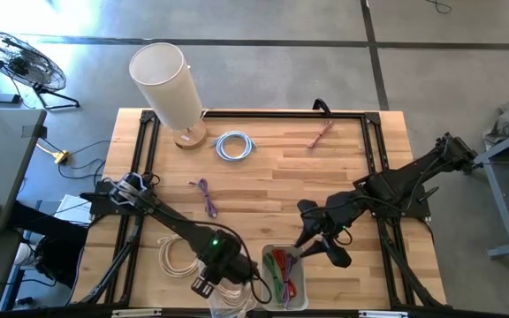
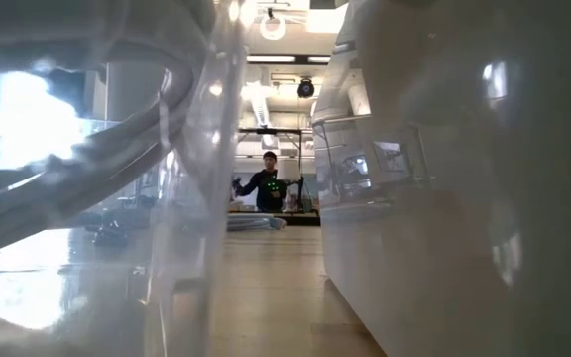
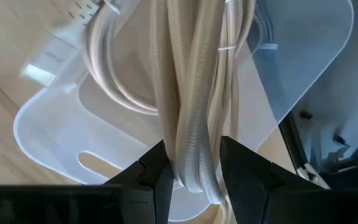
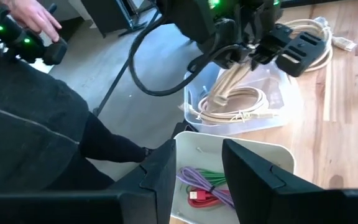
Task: Pick & Place USB Port
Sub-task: Put the top brown HDMI cable into the transparent bin
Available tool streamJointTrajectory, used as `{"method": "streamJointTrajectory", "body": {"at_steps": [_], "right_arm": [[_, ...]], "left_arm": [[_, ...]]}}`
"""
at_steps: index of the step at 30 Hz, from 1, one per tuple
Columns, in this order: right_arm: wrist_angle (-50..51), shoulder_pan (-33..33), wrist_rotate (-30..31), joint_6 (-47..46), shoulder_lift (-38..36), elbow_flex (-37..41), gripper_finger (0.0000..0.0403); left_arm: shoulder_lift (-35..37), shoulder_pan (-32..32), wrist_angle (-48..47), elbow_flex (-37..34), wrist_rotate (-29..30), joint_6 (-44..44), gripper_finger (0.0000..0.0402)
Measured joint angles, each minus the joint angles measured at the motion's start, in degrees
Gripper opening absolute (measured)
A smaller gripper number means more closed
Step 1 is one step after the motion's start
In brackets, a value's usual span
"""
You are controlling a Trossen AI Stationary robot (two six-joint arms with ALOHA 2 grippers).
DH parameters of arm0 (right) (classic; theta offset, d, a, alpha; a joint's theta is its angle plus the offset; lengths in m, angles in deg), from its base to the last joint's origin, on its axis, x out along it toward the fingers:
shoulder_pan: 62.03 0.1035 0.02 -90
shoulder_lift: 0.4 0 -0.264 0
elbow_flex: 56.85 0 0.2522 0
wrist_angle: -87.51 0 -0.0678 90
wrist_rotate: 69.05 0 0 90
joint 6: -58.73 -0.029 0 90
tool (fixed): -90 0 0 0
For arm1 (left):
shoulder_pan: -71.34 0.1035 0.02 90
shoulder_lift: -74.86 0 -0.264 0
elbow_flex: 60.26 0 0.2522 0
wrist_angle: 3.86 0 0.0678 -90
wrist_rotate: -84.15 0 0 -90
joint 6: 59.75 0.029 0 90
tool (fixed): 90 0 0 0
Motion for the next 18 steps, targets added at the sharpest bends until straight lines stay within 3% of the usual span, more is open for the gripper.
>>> {"method": "streamJointTrajectory", "body": {"at_steps": [14, 18], "right_arm": [[-0.04, 0.04, 1.26, -1.08, 0.0, -0.01, 0.0122], [-0.04, 0.04, 1.27, -1.08, 0.0, 0.0, 0.0122]], "left_arm": [[0.0, -0.02, 0.04, 0.0, -0.84, 1.5, 0.0124], [0.0, -0.02, 0.04, 0.0, -2.44, 5.68, 0.0124]]}}
